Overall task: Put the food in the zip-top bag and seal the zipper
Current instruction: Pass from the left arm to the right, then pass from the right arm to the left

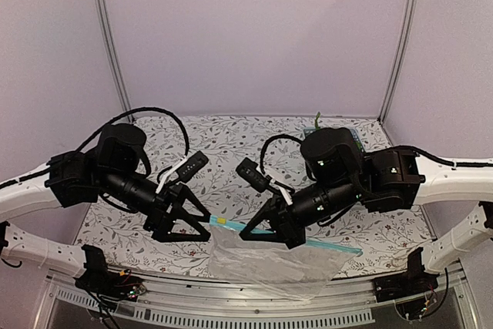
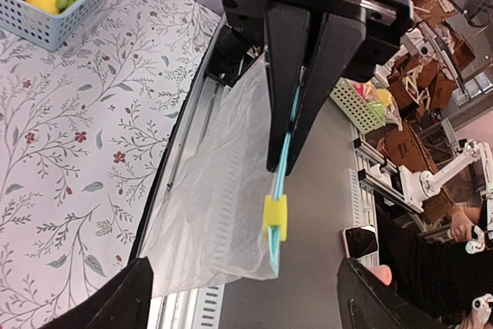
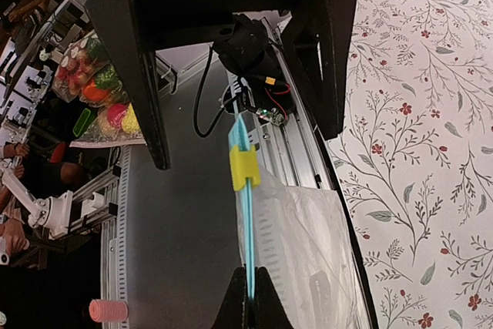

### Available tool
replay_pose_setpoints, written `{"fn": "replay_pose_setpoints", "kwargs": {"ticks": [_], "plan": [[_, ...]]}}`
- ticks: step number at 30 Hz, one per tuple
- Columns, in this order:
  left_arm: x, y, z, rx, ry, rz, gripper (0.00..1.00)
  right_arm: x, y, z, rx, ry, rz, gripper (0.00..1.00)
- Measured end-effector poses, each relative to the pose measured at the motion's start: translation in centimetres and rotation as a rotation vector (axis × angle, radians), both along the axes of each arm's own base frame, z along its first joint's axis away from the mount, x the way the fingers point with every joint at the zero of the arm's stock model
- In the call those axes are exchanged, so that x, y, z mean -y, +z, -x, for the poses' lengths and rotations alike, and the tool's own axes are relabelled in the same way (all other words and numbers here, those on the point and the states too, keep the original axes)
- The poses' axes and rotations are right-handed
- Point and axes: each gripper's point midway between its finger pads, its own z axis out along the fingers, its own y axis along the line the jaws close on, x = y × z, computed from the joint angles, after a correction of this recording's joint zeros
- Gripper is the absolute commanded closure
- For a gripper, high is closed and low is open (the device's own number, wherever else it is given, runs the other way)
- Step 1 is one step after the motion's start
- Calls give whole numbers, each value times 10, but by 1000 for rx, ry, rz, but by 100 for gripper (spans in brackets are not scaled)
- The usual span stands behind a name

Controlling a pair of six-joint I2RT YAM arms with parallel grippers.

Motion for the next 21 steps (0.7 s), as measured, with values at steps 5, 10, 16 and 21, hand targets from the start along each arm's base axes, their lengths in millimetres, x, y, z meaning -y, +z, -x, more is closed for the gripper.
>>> {"fn": "replay_pose_setpoints", "kwargs": {"ticks": [5, 10, 16, 21], "plan": [[-5, 3, -4, 31, 47, 58, 27, 4, 11, -3, 13, -23, -34, 100], [-1, 6, -8, 36, 72, 80, 39, 3, 13, -4, 17, -35, -42, 100], [2, 10, -11, 46, 84, 97, 66, 2, 15, -5, 18, -41, -49, 100], [5, 11, -12, 47, 87, 107, 81, 2, 15, -6, 14, -49, -49, 100]]}}
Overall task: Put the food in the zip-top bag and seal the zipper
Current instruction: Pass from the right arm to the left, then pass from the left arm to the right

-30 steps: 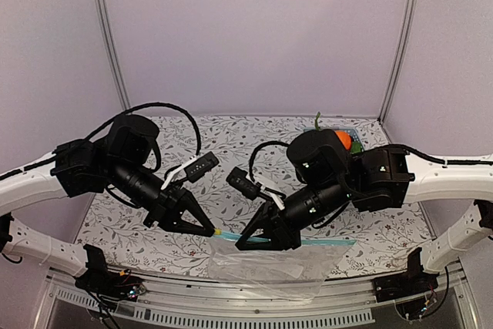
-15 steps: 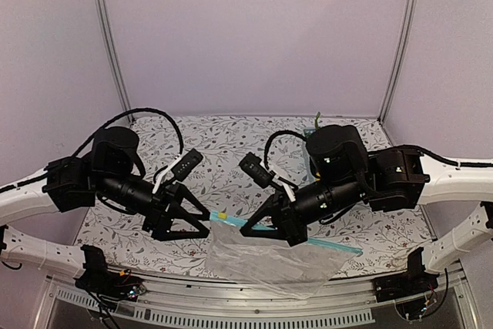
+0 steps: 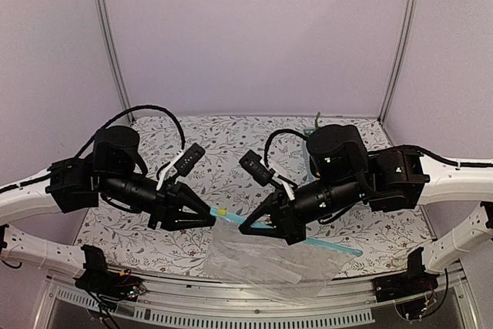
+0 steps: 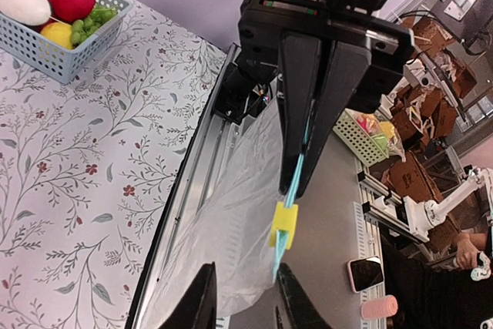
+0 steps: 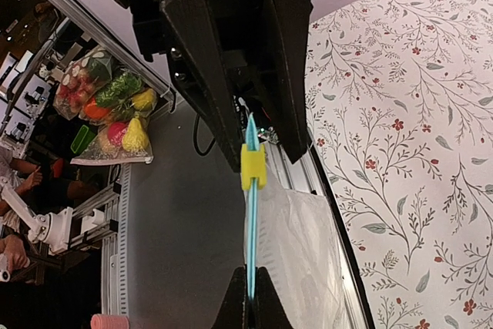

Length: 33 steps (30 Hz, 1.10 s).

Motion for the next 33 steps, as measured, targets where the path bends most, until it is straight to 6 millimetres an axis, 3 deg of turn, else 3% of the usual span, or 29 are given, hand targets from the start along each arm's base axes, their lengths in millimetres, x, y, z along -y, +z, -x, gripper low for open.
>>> {"fn": "replay_pose_setpoints", "kwargs": {"ticks": [5, 9, 12, 22, 33], "plan": [[0, -3, 0, -11, 3, -3, 100, 0, -1, -2, 0, -14, 2, 99], [1, -4, 0, -12, 4, -2, 100, 0, -1, -3, -6, -23, 4, 70], [1, -6, -1, -14, 6, -6, 100, -1, 0, -5, -4, -33, 1, 56], [4, -9, -2, -19, 5, -15, 100, -7, 2, -16, 11, -88, 1, 56], [6, -13, -1, -26, -1, -26, 100, -20, 2, -22, 26, -99, -1, 69]]}}
